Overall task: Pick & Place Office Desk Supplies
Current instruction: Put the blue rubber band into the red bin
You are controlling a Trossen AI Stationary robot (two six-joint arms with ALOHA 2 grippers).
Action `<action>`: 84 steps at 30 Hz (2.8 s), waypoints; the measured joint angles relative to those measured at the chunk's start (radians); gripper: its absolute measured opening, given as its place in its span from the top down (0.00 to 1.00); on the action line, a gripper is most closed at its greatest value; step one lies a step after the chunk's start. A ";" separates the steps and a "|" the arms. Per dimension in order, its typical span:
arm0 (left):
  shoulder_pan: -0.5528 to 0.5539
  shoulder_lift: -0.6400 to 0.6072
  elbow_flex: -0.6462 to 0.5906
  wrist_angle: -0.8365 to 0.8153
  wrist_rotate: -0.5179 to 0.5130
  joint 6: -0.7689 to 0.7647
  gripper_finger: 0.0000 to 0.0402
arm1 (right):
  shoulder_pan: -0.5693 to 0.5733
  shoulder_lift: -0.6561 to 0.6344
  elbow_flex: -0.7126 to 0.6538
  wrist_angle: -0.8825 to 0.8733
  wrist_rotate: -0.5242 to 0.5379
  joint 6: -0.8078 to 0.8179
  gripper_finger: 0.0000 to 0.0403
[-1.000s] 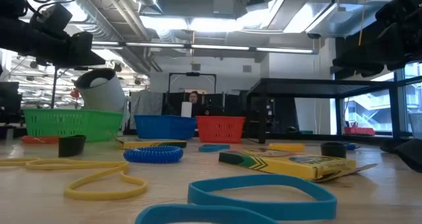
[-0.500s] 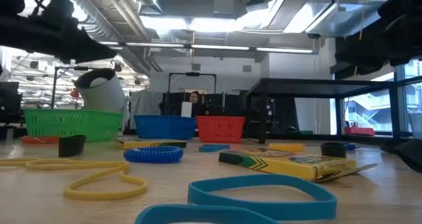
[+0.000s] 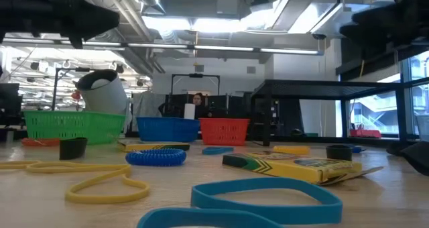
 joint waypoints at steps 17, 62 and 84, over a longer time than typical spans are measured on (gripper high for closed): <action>0.000 0.445 0.343 -0.170 0.081 -0.129 0.52 | 0.000 0.023 0.102 0.051 0.094 -0.189 0.50; -0.260 0.967 0.512 -1.478 0.750 -1.579 0.57 | 0.000 0.077 0.105 0.054 0.127 -0.285 0.50; -0.259 0.965 0.454 -1.353 0.788 -1.572 0.91 | 0.000 0.077 0.105 0.054 0.127 -0.282 0.50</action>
